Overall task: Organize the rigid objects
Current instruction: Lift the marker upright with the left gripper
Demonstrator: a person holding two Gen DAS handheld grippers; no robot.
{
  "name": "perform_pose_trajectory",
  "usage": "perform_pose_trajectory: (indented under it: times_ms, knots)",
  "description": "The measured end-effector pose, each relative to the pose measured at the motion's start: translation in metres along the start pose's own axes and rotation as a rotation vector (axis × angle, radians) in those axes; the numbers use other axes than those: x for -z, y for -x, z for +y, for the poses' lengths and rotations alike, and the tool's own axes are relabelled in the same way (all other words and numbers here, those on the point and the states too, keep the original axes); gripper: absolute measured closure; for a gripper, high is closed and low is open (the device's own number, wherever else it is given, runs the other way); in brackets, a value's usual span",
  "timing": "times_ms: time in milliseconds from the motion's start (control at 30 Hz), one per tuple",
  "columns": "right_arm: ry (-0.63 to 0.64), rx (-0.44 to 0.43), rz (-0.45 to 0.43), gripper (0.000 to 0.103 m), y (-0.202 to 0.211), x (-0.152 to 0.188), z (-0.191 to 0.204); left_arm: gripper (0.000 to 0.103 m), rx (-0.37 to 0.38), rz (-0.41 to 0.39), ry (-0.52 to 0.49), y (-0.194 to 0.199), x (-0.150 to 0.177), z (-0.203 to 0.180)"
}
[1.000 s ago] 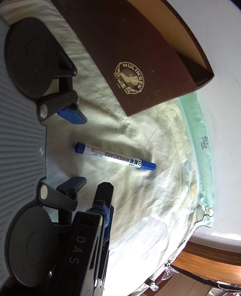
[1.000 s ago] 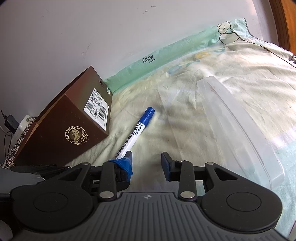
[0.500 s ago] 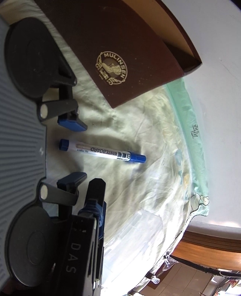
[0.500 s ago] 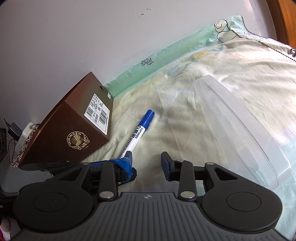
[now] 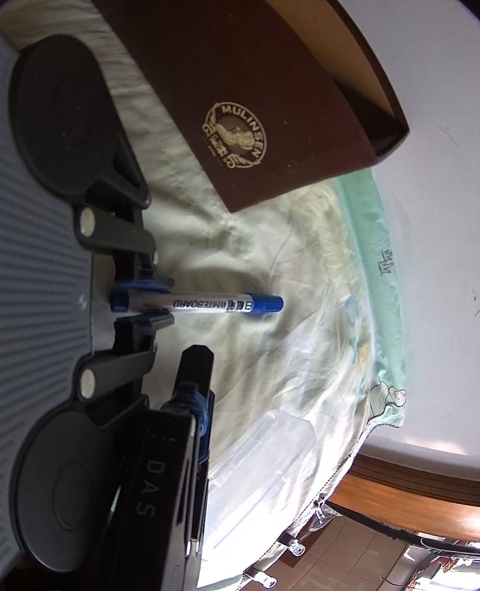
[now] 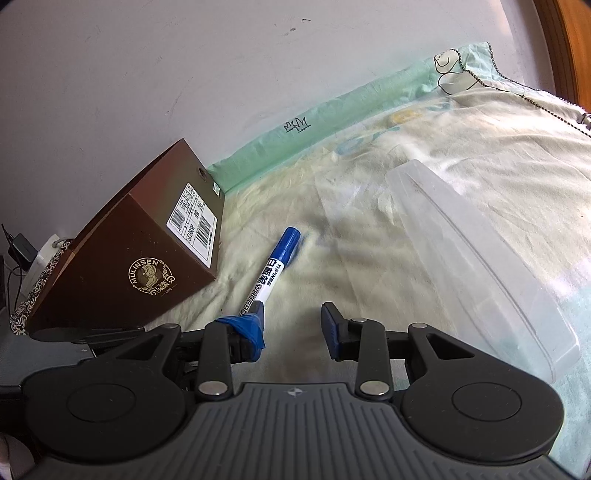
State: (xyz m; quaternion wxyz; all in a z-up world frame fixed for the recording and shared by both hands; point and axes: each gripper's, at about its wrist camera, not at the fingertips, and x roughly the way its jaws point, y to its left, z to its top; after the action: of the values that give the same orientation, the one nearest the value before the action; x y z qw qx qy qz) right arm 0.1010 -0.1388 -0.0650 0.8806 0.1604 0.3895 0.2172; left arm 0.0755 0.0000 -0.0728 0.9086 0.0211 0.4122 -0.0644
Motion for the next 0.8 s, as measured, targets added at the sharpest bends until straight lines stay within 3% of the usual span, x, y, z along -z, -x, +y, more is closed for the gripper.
perform_pose_trajectory:
  times_ms: [467,800]
  knots:
    - [0.09,0.029,-0.003,0.085,-0.001,0.005,0.013,0.09,0.07,0.03,0.046,0.03,0.032,0.009]
    - [0.089,0.016,0.014,0.085,-0.002,0.003,0.013,0.088,0.021,0.025,-0.013,0.028,0.028,0.001]
